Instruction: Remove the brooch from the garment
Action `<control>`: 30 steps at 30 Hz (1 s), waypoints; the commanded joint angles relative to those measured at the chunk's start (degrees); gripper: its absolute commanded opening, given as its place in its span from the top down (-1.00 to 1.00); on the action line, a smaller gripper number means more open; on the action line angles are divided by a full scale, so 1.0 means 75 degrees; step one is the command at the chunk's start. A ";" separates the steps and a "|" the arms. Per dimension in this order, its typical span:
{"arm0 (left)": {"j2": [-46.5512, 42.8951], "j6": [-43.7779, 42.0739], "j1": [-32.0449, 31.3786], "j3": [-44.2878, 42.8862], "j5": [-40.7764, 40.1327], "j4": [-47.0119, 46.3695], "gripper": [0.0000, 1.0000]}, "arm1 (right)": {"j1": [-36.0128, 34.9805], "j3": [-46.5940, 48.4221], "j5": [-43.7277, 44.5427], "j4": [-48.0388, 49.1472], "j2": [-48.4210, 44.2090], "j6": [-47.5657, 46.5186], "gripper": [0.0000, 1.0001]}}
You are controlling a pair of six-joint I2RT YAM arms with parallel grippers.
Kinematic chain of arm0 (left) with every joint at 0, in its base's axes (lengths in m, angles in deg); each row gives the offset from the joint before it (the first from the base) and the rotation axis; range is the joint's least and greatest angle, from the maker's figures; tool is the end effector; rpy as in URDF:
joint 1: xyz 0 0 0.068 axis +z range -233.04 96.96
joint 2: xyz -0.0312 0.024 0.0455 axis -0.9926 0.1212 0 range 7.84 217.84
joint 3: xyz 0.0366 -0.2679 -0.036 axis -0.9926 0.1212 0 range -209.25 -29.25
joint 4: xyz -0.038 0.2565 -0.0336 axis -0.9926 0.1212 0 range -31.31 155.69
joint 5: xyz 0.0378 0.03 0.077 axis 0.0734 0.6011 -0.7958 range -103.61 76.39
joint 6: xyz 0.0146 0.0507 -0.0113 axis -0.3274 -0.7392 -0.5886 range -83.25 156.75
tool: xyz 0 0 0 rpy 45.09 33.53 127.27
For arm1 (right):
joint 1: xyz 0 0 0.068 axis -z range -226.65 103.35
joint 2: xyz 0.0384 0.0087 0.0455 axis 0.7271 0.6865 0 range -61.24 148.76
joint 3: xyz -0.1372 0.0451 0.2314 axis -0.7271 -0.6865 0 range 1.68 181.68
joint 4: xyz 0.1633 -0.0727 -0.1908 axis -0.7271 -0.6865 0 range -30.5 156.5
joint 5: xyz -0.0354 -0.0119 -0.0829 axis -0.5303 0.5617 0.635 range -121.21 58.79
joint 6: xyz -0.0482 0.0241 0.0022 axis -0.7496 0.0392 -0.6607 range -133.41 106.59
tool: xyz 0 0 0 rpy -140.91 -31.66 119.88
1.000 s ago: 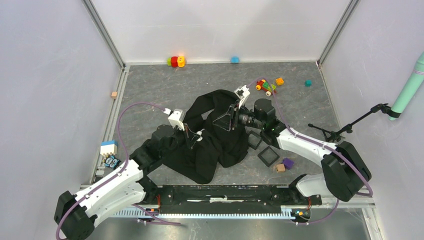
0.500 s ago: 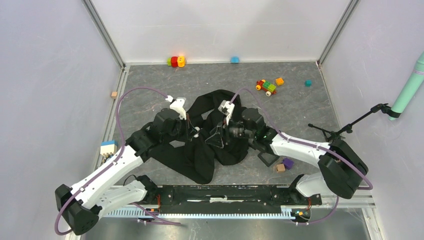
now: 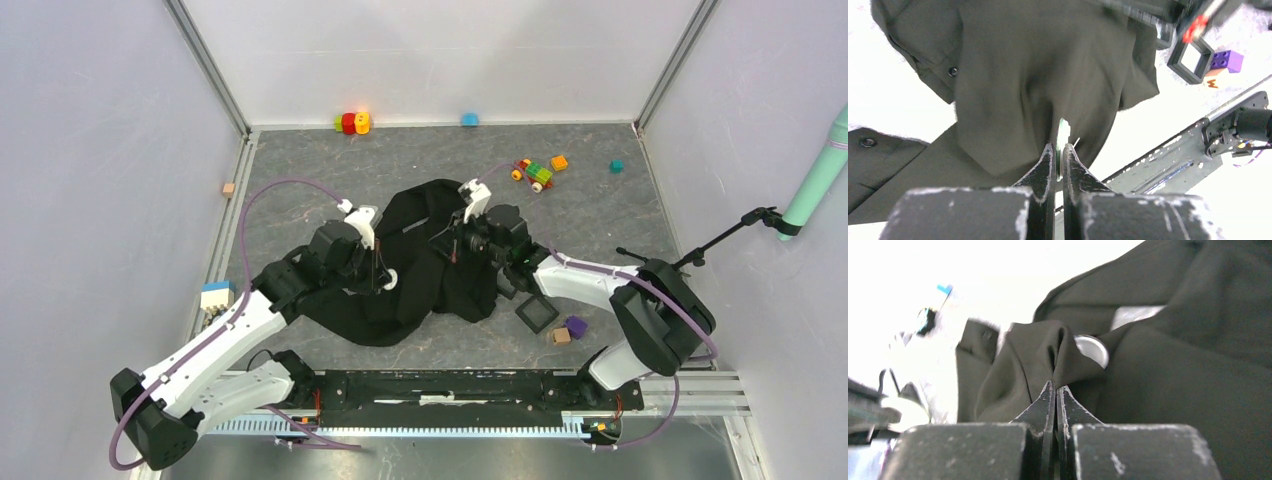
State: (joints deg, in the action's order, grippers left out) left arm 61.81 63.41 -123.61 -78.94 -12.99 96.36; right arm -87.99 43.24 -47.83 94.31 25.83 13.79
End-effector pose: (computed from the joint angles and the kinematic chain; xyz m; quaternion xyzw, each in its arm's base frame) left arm 0.1479 -0.1271 0.2952 0.1128 0.9064 -0.2295 0.3362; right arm 0.2366 0.2217 0.2116 -0.1830 0.7824 0.4251 0.4166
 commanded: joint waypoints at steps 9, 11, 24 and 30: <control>-0.0414 0.0354 0.0316 0.0466 0.0382 -0.1706 0.95 | 0.0183 0.0433 0.0722 0.0425 0.0051 -0.0098 0.01; -0.0521 0.0594 0.0346 0.0544 0.0465 -0.2131 0.96 | 0.0209 0.0861 0.0394 -0.0418 -0.0264 -0.0837 -0.25; -0.0865 0.1236 0.0403 0.1546 0.1803 -0.4460 0.95 | 0.0181 -0.1285 0.0628 0.0229 -0.3514 -0.0054 -0.96; -0.0817 0.1556 0.0488 0.1876 0.2324 -0.5523 0.95 | 0.0189 -0.1275 -0.0379 -0.0220 -0.3523 -0.0600 -0.96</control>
State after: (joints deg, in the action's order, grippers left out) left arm 55.69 71.93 -120.69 -65.32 0.30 63.77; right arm -86.42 34.80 -45.23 92.65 0.23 11.15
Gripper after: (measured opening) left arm 0.051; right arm 0.979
